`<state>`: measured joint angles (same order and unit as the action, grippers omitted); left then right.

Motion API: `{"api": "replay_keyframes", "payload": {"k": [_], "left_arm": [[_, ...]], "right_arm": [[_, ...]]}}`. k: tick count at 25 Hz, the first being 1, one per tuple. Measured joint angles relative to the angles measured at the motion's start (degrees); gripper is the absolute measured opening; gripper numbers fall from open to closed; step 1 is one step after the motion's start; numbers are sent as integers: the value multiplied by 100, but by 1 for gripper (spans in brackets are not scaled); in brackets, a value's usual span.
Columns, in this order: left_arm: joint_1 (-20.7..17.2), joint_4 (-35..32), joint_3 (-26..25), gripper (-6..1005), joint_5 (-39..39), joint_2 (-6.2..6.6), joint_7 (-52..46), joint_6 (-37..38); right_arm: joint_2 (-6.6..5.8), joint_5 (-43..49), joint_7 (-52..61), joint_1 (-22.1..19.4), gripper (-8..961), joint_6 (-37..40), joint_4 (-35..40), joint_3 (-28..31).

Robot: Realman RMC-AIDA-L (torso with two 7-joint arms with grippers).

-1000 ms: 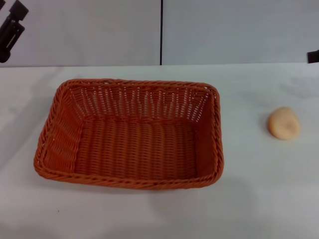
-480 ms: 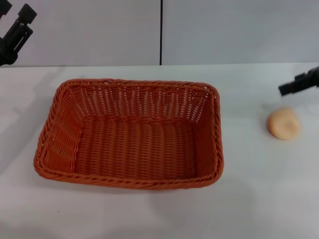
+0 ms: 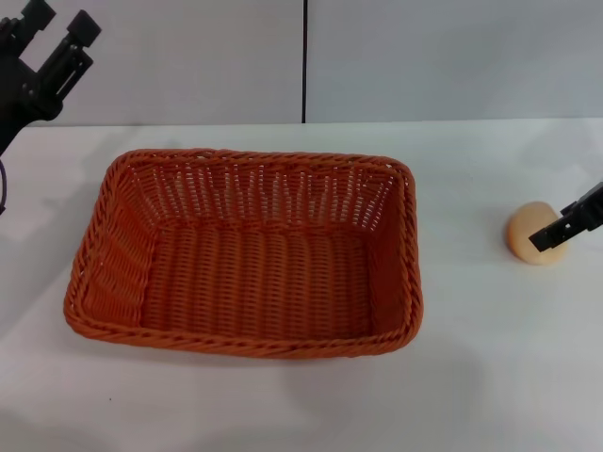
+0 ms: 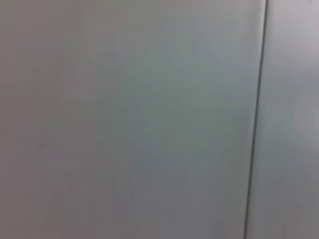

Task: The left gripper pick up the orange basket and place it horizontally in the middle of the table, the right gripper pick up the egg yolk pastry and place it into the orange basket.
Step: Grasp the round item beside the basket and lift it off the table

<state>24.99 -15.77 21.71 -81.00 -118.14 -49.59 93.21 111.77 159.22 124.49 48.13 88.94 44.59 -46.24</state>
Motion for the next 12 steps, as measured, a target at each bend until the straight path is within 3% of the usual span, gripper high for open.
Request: {"api": "replay_keyframes", "payload": {"k": [12], "left_arm": [[3, 17, 92, 678, 2, -14, -12, 31]], "right_arm": [[63, 36, 12, -36, 762, -473, -220, 6]]}}
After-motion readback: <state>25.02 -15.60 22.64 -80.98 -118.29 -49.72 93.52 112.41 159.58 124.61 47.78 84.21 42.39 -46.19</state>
